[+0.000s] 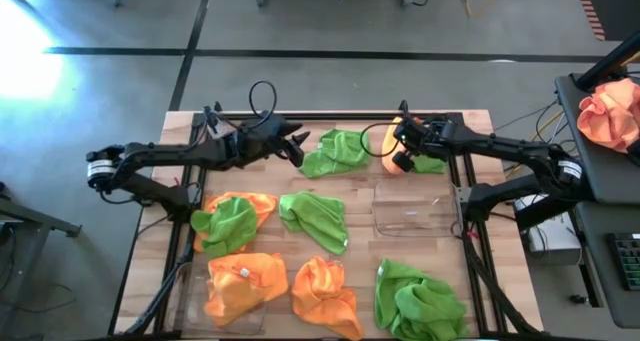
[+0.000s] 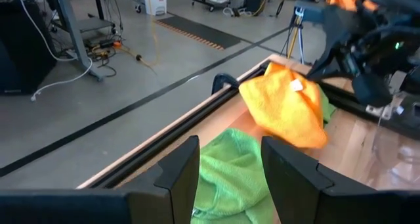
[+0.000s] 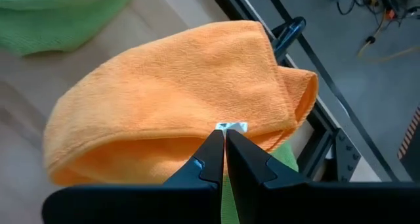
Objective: Sort microfiber towel by color & place in baskets
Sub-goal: Put the top right yellow towel into the left transparent bin
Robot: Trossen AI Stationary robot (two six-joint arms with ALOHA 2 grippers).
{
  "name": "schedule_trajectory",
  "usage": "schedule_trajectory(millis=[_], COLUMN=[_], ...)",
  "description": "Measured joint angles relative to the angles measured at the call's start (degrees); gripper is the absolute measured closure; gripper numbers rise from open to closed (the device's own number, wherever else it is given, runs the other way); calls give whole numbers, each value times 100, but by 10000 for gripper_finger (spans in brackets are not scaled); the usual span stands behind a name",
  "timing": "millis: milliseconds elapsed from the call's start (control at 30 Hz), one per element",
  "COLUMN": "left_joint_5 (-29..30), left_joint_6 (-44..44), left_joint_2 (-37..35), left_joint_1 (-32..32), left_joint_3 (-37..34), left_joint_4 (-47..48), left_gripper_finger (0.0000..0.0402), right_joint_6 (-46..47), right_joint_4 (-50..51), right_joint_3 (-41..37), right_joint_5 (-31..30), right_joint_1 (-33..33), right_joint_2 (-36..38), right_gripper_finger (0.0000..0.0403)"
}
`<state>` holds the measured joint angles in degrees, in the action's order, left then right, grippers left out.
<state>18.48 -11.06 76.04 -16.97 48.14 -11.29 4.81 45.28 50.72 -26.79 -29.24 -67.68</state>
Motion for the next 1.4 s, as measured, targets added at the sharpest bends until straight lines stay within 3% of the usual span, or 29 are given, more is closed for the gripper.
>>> schedule_trajectory(millis=[367, 667, 867, 1400], left_joint_5=[0, -2, -1, 0], left_joint_6=[-150, -169, -170, -12], left_joint_2=[397, 390, 390, 390], left_joint_1=[0, 0, 2, 2], left_joint_3=[0, 0, -1, -2], left_joint_4=[-280, -301, -368, -467], left_gripper_finger=[253, 253, 253, 253], right_joint_6=[-189, -37, -6, 419], right_joint_4=[-68, -163, -208, -227], right_joint_3=[0, 0, 0, -313], right_joint_5=[548, 620, 623, 582], right_joint_1=[-279, -279, -279, -505], right_joint_2=[-2, -2, -2, -4], right_gripper_finger=[385, 313, 286, 280])
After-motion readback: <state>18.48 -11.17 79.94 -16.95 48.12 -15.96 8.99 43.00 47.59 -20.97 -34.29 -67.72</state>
